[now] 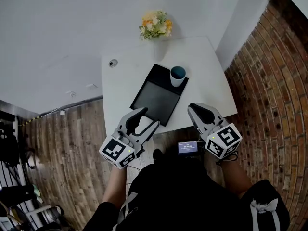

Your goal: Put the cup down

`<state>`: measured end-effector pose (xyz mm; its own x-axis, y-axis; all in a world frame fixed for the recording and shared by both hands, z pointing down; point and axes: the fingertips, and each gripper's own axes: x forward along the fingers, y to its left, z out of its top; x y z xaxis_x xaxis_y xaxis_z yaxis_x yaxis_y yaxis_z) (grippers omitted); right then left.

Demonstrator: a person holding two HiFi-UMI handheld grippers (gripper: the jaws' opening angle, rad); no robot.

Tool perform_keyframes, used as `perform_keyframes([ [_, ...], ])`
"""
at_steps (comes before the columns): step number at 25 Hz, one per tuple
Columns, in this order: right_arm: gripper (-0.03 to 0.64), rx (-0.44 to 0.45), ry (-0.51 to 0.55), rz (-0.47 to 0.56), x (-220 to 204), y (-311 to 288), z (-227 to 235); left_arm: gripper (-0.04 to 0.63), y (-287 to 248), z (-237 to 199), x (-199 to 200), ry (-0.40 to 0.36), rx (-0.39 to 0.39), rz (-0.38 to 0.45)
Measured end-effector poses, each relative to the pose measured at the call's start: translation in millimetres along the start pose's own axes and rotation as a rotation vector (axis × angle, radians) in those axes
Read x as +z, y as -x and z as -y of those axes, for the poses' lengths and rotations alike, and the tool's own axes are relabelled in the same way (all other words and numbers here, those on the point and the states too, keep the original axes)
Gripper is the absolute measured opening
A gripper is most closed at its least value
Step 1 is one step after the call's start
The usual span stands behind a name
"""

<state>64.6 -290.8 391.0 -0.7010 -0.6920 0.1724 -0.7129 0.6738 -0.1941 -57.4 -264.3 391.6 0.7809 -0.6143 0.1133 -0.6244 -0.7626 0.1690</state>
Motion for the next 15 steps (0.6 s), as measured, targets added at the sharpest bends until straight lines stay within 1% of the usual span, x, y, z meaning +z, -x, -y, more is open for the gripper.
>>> perform_keyframes([
  [4,0.034,0.039,-0.006,-0.012,-4.0,8.3,-15.4,0.210,16.2,4.2,-3.7,0.014,0.023,-0.004],
  [7,0.026,0.066,-0.012,-0.014,-1.4,9.9,-21.4,0.176,23.3,10.6,-2.9,0.032,0.045,0.019],
  [9,0.017,0.068,-0.011,-0.011,1.9,8.6,-22.9,0.143,24.3,14.7,-1.2,0.038,0.056,0.038],
  [11,0.015,0.064,-0.012,-0.004,4.1,5.8,-24.4,0.109,22.8,17.0,0.6,0.035,0.060,0.046],
  [13,0.014,0.065,-0.003,0.005,7.1,3.0,-27.0,0.077,20.2,20.0,3.3,0.020,0.049,0.046],
  [15,0.014,0.069,0.013,0.007,7.2,0.8,-30.0,0.063,18.9,22.1,5.9,0.004,0.036,0.044],
])
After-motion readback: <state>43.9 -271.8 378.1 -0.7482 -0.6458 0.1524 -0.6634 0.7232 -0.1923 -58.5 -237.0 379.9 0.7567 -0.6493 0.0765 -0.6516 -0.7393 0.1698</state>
